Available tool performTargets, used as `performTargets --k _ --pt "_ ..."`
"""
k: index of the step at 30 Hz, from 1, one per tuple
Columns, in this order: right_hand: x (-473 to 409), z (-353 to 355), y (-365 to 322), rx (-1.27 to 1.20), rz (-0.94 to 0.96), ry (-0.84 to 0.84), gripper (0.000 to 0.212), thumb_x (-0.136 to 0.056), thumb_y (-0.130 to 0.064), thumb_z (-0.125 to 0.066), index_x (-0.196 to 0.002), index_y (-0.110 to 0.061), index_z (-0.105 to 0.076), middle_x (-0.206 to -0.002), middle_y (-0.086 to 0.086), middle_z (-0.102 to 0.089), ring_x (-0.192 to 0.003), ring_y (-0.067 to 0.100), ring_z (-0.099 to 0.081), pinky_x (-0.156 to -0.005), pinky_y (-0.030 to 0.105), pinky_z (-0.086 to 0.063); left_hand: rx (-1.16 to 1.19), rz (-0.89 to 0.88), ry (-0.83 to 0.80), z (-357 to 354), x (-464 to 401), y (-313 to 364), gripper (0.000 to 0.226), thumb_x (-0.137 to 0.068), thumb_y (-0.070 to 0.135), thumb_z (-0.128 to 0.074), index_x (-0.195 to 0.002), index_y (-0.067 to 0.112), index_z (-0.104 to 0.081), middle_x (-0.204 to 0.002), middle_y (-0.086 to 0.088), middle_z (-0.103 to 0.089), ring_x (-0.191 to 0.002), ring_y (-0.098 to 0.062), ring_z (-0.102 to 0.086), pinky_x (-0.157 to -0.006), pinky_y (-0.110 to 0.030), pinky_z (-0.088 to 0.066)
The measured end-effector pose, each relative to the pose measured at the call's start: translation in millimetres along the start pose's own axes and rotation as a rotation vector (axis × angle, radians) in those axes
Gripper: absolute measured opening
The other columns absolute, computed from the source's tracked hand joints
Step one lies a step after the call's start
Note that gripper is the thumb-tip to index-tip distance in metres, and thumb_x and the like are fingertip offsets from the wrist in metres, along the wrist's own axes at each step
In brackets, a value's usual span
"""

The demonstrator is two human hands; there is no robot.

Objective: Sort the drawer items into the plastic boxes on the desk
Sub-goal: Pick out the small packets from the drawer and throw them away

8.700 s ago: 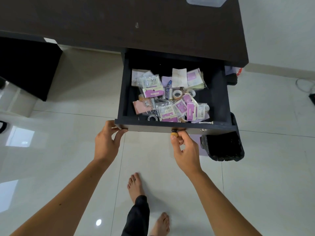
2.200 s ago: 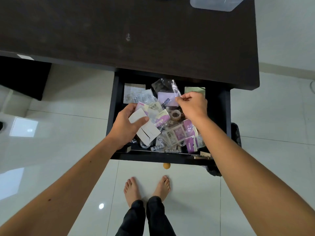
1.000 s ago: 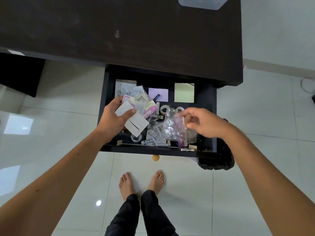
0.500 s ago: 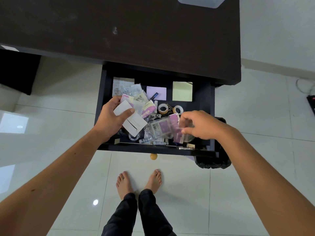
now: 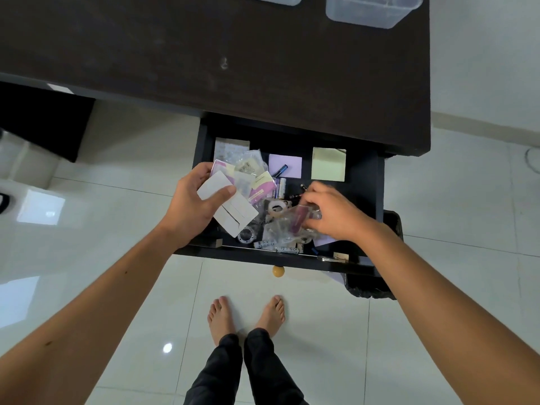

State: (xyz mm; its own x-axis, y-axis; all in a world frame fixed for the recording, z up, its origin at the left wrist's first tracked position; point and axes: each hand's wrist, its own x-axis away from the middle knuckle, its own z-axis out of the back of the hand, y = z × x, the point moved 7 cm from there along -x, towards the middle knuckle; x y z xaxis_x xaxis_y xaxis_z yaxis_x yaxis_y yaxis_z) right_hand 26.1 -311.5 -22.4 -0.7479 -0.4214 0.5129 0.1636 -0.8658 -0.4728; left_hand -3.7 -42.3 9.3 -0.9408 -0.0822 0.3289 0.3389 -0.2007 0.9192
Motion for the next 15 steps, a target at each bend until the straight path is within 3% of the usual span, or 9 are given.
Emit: performTargets --k 5,8,11,15 --pt "2.0 16.6 -0.4 -0.041 -0.052 -0.079 0.025 -0.09 -0.028 -0.081 -0.093 -0.043 -0.061 -0.106 0.001 -0.055 -0.088 0.004 -0.048 -0.069 0.026 -0.036 0.064 0.009 0.042 26.3 3.0 0.9 0.025 -0.097 0.013 -0.073 -0.12 0.016 -0.065 -0.105 0.002 -0.075 -0.092 -0.008 -0.073 -0.072 -0.023 -0.059" --pt "-2.2 30.5 -12.5 -0.089 -0.072 -0.076 0.02 -0.093 -0.03 -0.078 -0.094 -0.041 -0.062 -0.109 -0.003 -0.048 -0.096 0.014 -0.057 -0.081 0.03 -0.048 0.119 0.02 0.094 46.2 3.1 -3.1 0.028 -0.097 0.011 -0.073 -0.123 0.008 -0.064 -0.107 -0.002 -0.074 -0.091 -0.008 -0.072 -0.073 -0.022 -0.059" --pt "-17.4 36.0 -35.7 -0.192 -0.004 -0.062 0.013 -0.095 -0.024 -0.077 -0.103 -0.03 -0.069 -0.112 -0.01 -0.063 -0.104 0.008 -0.064 -0.095 0.036 -0.051 0.145 0.021 0.147 65.5 3.8 -7.7 0.03 -0.097 0.012 -0.073 -0.124 0.004 -0.063 -0.11 -0.007 -0.073 -0.089 -0.009 -0.073 -0.073 -0.022 -0.06" --pt "-45.7 23.1 -63.4 -0.255 0.052 -0.107 0.03 -0.095 -0.023 -0.079 -0.123 -0.027 -0.069 -0.116 -0.014 -0.072 -0.108 0.005 -0.068 -0.104 0.035 -0.052 0.177 0.039 0.181 86.2 4.4 -17.3 0.029 -0.096 0.014 -0.075 -0.123 0.008 -0.065 -0.11 -0.005 -0.074 -0.091 -0.019 -0.074 -0.073 -0.032 -0.061"
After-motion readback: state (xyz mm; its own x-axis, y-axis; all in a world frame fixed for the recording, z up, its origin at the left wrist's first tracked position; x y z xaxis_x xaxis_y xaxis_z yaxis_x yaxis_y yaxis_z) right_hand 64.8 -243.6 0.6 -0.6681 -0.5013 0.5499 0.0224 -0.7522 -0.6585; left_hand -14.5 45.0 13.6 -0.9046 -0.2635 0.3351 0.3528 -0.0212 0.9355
